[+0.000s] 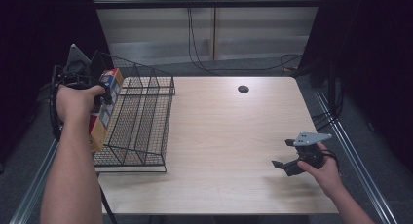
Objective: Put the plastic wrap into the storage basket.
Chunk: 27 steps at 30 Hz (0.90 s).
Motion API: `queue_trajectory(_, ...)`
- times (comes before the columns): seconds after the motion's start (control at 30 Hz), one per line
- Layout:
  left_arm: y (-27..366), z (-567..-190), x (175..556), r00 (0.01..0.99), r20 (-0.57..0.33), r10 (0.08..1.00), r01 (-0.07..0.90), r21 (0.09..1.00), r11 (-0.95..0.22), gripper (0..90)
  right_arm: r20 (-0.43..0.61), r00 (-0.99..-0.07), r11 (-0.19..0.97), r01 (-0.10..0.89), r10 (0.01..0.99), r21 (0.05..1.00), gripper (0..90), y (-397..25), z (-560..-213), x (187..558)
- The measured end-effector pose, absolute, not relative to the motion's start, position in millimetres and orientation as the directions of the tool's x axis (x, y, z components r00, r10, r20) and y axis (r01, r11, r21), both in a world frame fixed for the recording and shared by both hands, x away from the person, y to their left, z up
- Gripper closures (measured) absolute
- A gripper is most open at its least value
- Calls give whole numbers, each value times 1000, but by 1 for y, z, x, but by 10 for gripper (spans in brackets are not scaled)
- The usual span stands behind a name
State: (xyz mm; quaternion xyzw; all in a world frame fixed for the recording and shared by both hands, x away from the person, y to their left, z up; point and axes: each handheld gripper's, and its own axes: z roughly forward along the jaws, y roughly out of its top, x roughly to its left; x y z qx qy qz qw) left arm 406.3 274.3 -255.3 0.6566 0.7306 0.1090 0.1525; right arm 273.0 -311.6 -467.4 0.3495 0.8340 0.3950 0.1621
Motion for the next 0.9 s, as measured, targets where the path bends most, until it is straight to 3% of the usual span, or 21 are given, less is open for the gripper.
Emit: queue_trajectory(0.9,275,-278,416,-114,-53,992,933,338,125,435,7,-700,445,461,714,768,28,-311,-469,273)
